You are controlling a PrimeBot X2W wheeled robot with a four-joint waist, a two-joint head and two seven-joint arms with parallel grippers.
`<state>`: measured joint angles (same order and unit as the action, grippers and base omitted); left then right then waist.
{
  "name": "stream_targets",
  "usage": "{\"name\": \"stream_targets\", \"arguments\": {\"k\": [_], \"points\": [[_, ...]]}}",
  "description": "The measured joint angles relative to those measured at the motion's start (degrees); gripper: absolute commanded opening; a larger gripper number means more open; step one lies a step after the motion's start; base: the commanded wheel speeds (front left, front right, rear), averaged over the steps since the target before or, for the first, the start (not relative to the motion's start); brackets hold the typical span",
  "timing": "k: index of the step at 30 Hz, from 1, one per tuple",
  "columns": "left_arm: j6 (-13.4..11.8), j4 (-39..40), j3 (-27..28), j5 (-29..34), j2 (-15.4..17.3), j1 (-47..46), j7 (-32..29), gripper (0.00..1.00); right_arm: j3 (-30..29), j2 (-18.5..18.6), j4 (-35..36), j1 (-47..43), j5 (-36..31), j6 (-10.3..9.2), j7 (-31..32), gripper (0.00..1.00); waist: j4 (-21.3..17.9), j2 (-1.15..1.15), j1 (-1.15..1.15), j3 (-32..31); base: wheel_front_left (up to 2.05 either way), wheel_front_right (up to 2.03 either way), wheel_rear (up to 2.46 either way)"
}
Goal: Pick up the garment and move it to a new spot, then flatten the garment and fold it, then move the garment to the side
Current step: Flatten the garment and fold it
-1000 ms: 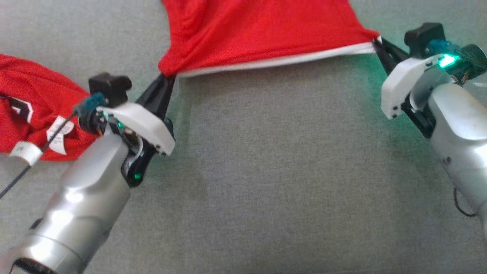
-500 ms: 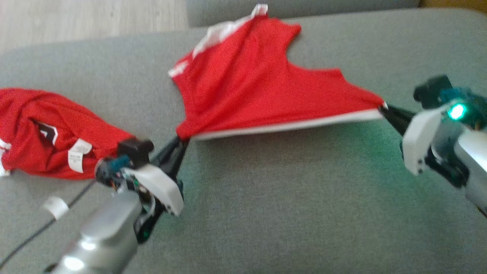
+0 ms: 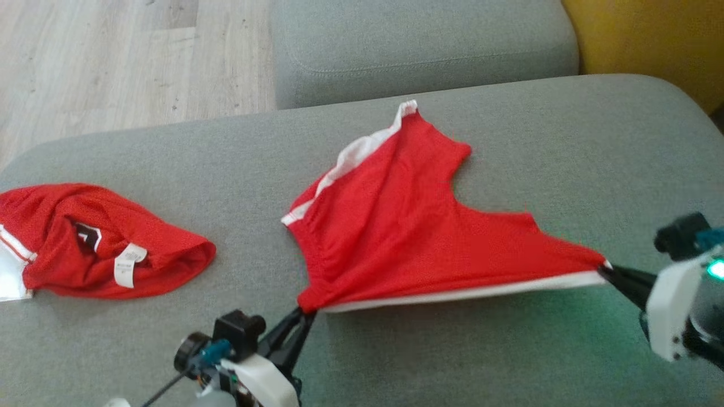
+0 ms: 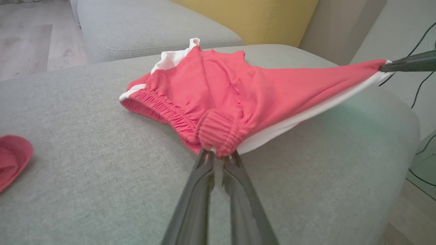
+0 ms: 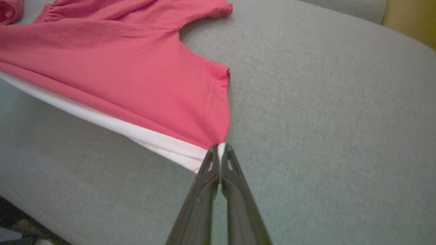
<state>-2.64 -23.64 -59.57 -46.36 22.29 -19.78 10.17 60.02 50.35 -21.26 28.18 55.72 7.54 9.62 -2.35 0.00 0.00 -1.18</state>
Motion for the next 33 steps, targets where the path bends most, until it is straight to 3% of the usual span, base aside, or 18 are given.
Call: {"name": "stream_targets", "arguments": {"k": [7,15,25,33], "points": [[-3.9,8.5,-1.2,0.0,2.0,3.4,-2.1,0.00,-7.7,2.5,4.2,-8.5,2.3,0.00,0.6,0.00,0.6,0.00,0.00,-0.1,0.00,0.00,0.00],[-5.0,11.2,-1.1,1.2,3.1,2.2,-3.1,0.00,-17.7,0.8,7.1,-9.8,-5.0,0.00,2.1,0.00,1.5,0.00,0.00,0.9,0.00,0.00,0.00],[-3.8,11.1,1.8,1.5,3.9,-8.0,-5.3,0.00,-27.9,-5.5,9.5,-0.8,-18.4,0.00,9.3,0.00,4.3,0.00,0.02,7.9,0.00,0.00,0.00],[-0.2,6.5,2.3,2.0,2.8,-16.7,-6.6,0.00,-26.2,-10.9,5.1,13.2,-26.3,0.00,12.2,0.00,7.5,0.00,0.02,14.9,0.00,0.00,0.00]]}}
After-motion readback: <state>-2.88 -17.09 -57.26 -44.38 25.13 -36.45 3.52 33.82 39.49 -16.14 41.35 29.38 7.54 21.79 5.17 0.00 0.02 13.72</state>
